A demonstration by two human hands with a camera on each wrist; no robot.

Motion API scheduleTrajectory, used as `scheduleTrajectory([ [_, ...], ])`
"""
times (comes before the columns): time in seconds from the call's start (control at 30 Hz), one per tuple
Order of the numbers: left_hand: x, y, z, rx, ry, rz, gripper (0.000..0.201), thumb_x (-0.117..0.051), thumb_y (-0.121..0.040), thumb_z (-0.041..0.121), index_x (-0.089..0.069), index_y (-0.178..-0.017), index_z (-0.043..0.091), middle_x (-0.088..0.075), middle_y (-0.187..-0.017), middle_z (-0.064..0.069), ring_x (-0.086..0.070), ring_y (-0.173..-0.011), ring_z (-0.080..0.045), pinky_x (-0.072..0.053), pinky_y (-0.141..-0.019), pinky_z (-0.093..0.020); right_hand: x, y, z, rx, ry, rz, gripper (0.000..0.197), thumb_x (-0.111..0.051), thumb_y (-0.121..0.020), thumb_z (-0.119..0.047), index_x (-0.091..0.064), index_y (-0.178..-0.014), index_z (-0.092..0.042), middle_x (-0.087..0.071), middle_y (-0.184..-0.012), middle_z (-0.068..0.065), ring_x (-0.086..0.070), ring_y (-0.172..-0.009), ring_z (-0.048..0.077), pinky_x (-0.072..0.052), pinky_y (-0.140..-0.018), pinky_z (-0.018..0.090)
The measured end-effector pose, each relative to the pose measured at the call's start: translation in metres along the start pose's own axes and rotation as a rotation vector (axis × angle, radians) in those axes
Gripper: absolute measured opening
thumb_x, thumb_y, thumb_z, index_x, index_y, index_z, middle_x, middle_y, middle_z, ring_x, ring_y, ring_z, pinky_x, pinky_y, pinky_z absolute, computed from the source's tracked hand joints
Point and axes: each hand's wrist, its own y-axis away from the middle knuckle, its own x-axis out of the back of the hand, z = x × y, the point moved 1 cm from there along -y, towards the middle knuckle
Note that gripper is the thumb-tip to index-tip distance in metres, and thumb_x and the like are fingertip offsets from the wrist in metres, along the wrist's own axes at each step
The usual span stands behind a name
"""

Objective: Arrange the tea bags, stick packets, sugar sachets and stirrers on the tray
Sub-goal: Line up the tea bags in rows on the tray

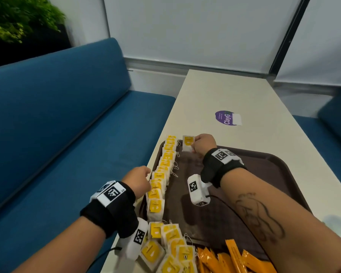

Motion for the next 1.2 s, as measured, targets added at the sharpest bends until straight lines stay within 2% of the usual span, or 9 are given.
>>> scheduleTrajectory([
  [0.17, -0.008, -0.004, 0.0, -0.019, -0.008, -0.015, 0.04, -0.055, -0.087, 0.001, -0.056, -0.125, 0.014, -0.057, -0.127, -0.005, -0.057, -0.11, -0.024, -0.049, -0.091, -0.034, -0.014, -0.022, 0.004, -0.006, 0.109, 0.011, 0.025, -0.054, -0.087, -0.001, -0.07, -0.105, -0.003, -0.066, -0.114, 0.017, -0.06, -0.109, 0.034, -0.048, -0.091, 0.034],
  [0.37, -0.012, -0.006, -0.005, -0.038, 0.006, -0.004, 0.041, -0.057, -0.084, 0.003, -0.058, -0.123, 0.018, -0.058, -0.122, -0.004, -0.061, -0.1, -0.025, -0.051, -0.089, -0.041, -0.022, -0.033, -0.001, -0.045, 0.226, 0.01, 0.013, -0.053, -0.09, -0.009, -0.064, -0.096, -0.005, -0.061, -0.112, 0.013, -0.057, -0.116, 0.027, -0.046, -0.092, 0.028],
  [0.6, -0.013, -0.004, -0.008, -0.072, 0.036, -0.013, 0.047, -0.057, -0.085, 0.004, -0.055, -0.129, 0.022, -0.057, -0.126, -0.001, -0.061, -0.102, -0.022, -0.051, -0.086, -0.033, -0.019, -0.026, -0.008, -0.086, 0.267, -0.015, 0.036, -0.063, -0.087, -0.027, -0.064, -0.115, -0.005, -0.061, -0.121, 0.009, -0.057, -0.116, 0.025, -0.045, -0.096, 0.026],
  [0.77, -0.012, -0.003, -0.01, -0.072, 0.078, -0.039, 0.047, -0.056, -0.087, 0.004, -0.052, -0.131, 0.019, -0.057, -0.127, -0.001, -0.062, -0.103, -0.022, -0.052, -0.089, -0.038, -0.02, -0.006, -0.002, -0.068, 0.031, -0.156, 0.039, -0.061, -0.087, -0.014, -0.056, -0.123, -0.003, -0.062, -0.114, 0.015, -0.063, -0.101, 0.029, -0.051, -0.072, 0.03],
  [0.87, -0.012, -0.001, -0.009, -0.079, 0.084, -0.043, 0.041, -0.056, -0.088, 0.006, -0.055, -0.127, 0.02, -0.059, -0.122, 0.0, -0.063, -0.094, -0.019, -0.053, -0.085, -0.035, -0.025, 0.036, -0.005, -0.058, -0.09, -0.347, 0.047, -0.059, -0.092, -0.023, -0.046, -0.136, -0.011, -0.056, -0.129, 0.007, -0.053, -0.116, 0.023, -0.045, -0.094, 0.034],
  [0.97, -0.014, 0.0, -0.009, -0.082, 0.072, -0.045, 0.041, -0.057, -0.088, 0.01, -0.055, -0.127, 0.021, -0.057, -0.124, -0.002, -0.061, -0.095, -0.022, -0.053, -0.084, -0.035, -0.036, 0.065, -0.006, -0.154, -0.402, -0.537, 0.042, -0.052, -0.095, -0.038, -0.05, -0.13, -0.015, -0.053, -0.134, -0.003, -0.043, -0.124, 0.013, -0.026, -0.109, 0.04],
  [1.0, -0.014, 0.001, -0.009, -0.079, 0.046, -0.042, 0.042, -0.058, -0.087, 0.012, -0.054, -0.128, 0.02, -0.054, -0.127, -0.002, -0.06, -0.099, -0.023, -0.052, -0.086, -0.035, -0.042, 0.07, -0.006, -0.133, -0.411, -0.565, 0.055, -0.054, -0.092, -0.045, -0.044, -0.136, -0.014, -0.049, -0.137, -0.005, -0.041, -0.128, 0.012, -0.022, -0.112, 0.04],
  [1.1, -0.013, 0.004, -0.005, -0.064, 0.003, -0.046, 0.043, -0.057, -0.088, 0.011, -0.05, -0.13, 0.016, -0.047, -0.129, -0.006, -0.056, -0.105, -0.025, -0.049, -0.087, -0.033, -0.061, 0.07, -0.008, -0.148, -0.515, -0.6, 0.105, -0.063, -0.065, -0.061, -0.021, -0.149, -0.014, -0.034, -0.151, 0.004, -0.035, -0.138, 0.023, -0.025, -0.115, 0.043],
  [1.2, -0.011, 0.007, -0.002, -0.082, 0.019, -0.067, 0.04, -0.057, -0.085, 0.008, -0.054, -0.124, 0.015, -0.052, -0.124, -0.008, -0.058, -0.101, -0.028, -0.049, -0.083, -0.033, -0.065, 0.072, -0.012, -0.173, -0.608, -0.581, 0.09, -0.062, -0.071, -0.055, -0.027, -0.142, -0.012, -0.04, -0.143, 0.008, -0.039, -0.135, 0.028, -0.034, -0.111, 0.044],
])
